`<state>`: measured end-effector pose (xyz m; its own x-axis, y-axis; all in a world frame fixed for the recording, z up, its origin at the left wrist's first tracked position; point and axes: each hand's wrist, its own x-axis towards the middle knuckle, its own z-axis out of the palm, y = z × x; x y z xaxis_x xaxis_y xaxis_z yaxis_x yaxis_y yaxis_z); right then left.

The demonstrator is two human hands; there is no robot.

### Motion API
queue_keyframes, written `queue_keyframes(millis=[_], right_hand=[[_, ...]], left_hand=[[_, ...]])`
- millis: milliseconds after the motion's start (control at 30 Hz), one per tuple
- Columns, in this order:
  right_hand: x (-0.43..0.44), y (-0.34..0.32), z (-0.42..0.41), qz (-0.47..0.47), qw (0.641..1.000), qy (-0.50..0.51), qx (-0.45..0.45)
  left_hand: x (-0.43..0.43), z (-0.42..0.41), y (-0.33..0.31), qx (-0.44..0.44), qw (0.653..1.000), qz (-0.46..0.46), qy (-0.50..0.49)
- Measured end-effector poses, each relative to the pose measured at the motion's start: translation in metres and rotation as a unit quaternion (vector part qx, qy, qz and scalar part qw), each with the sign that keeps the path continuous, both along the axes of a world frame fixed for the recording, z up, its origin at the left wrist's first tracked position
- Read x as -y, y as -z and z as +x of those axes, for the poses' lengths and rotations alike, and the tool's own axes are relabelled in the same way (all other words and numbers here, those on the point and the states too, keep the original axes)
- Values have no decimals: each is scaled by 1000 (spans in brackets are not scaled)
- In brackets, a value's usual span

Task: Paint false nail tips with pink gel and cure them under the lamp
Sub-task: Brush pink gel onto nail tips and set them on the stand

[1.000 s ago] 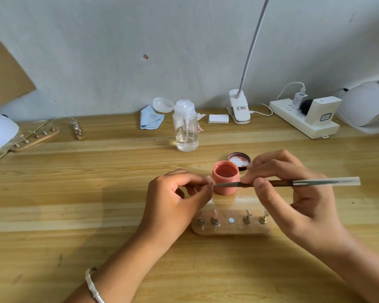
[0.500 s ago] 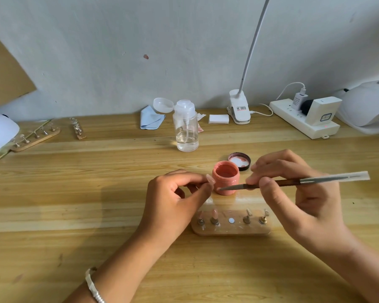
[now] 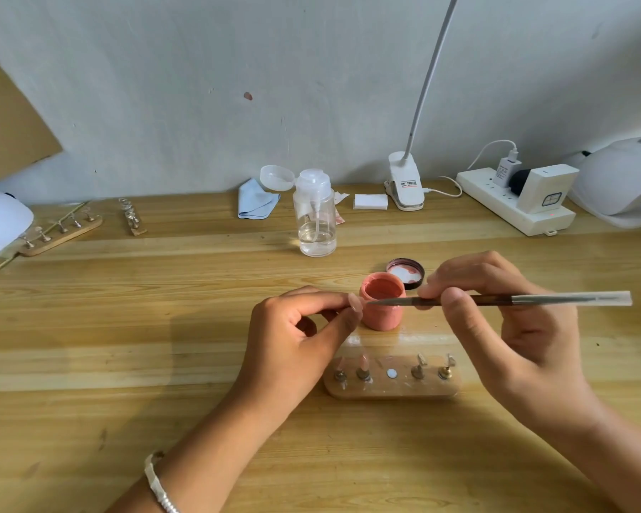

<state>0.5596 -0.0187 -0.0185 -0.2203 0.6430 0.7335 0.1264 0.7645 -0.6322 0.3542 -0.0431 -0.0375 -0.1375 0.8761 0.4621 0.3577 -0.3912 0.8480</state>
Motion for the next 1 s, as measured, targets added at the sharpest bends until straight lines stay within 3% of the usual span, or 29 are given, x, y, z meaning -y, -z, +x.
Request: queue_keyframes(millis=[567,1000], right_hand=[[1,0,-3,-11,1000,-16,11],[-6,-1,3,-36,996,25,-74]], left_hand=[[0,0,1,7,1000,8,9],[6,3,-4,39,998,-30,40]])
